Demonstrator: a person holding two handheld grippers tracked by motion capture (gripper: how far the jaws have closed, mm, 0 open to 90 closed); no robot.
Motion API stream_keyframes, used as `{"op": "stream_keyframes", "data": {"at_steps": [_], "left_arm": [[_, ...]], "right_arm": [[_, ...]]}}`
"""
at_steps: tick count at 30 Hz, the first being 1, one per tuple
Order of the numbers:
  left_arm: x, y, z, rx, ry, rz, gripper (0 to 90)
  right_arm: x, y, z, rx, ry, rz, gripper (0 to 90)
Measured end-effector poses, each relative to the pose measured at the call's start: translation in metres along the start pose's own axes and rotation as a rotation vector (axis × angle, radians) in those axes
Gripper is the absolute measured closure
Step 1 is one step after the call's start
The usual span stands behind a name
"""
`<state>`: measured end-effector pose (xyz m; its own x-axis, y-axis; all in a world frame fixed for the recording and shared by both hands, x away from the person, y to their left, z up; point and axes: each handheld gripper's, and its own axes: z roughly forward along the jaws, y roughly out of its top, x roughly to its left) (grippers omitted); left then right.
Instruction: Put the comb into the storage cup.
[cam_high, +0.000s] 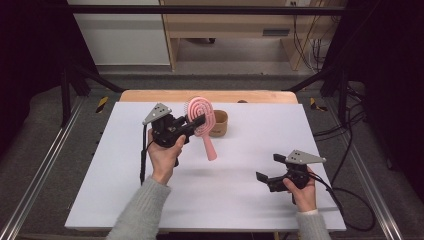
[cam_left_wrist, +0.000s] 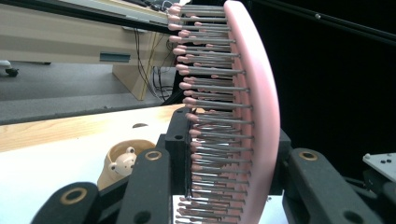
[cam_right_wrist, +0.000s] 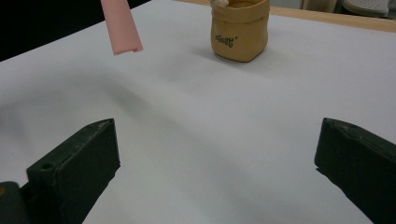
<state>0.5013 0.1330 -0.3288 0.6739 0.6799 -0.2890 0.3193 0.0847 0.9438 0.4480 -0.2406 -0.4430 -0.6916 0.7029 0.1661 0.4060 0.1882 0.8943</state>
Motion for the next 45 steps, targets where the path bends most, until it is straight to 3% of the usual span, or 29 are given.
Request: {"op": "stream_keyframes", "data": {"at_steps": [11, 20, 45], "left_arm": [[0.001, 0.014, 0.005, -0.004, 0.004, 0.009, 63.7], [-0.002, 0.023, 0.012, -0.009, 0.004, 0.022, 63.7], [0.002, 0.041, 0.033, -0.008, 0.024, 0.031, 63.7]], "right_arm": [[-0.008, -0.007, -0.004, 0.026, -0.015, -0.016, 0.3], [-0.016, -0.011, -0.009, 0.026, -0.035, 0.008, 0.3], [-0.016, -0.012, -0.008, 0.042, -0.027, 0.005, 0.3]]}}
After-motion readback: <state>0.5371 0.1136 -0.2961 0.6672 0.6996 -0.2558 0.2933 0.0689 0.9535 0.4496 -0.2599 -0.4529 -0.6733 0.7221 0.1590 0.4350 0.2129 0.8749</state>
